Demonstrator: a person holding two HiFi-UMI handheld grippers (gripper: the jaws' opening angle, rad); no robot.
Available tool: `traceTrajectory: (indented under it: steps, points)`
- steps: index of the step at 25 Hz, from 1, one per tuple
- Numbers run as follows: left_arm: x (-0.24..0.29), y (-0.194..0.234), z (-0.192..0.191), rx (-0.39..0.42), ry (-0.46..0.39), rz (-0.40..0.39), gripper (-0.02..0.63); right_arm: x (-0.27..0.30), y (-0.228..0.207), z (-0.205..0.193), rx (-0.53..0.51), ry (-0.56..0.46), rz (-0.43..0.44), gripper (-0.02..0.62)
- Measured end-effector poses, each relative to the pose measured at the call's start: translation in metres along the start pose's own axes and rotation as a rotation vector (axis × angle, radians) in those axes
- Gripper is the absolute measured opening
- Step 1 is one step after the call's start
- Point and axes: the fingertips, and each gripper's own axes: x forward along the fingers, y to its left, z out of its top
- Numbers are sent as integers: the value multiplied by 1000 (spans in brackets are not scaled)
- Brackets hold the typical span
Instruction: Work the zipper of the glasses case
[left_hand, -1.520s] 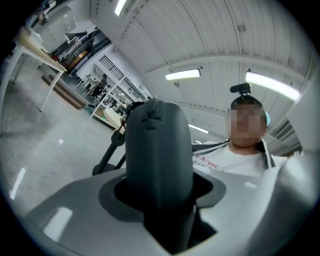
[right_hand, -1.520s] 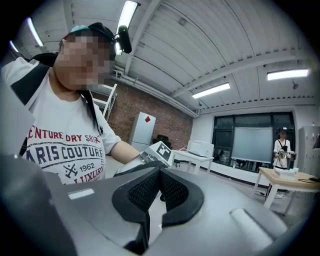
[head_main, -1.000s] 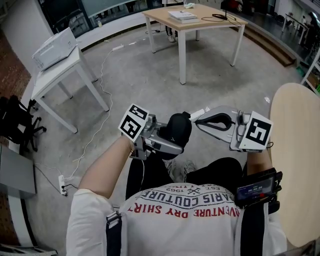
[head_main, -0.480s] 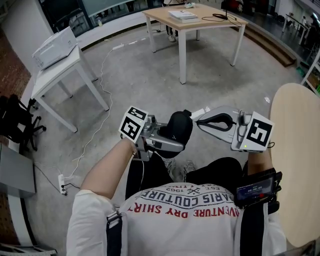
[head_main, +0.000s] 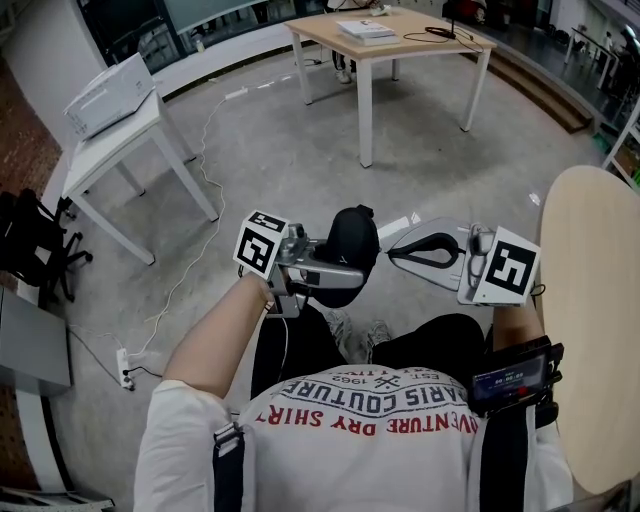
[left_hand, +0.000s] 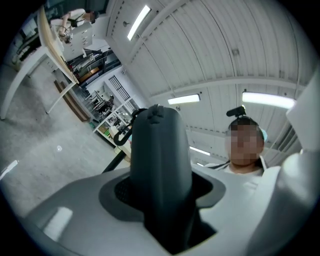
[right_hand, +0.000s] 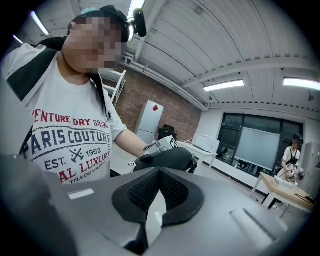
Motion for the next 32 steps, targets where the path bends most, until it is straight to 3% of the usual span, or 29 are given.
traceTrajectory:
  steps: [13,25,32]
  points:
    - [3,2,17,14,-114,33,247,1,5,-4,22,-7,24,-2]
    - [0,7,37,-27,-242,71,247,3,7,-8,42,1,44,-2]
    - [-1,9,47,-51,-324,86,250,3,12,-12,106,-7,59,0]
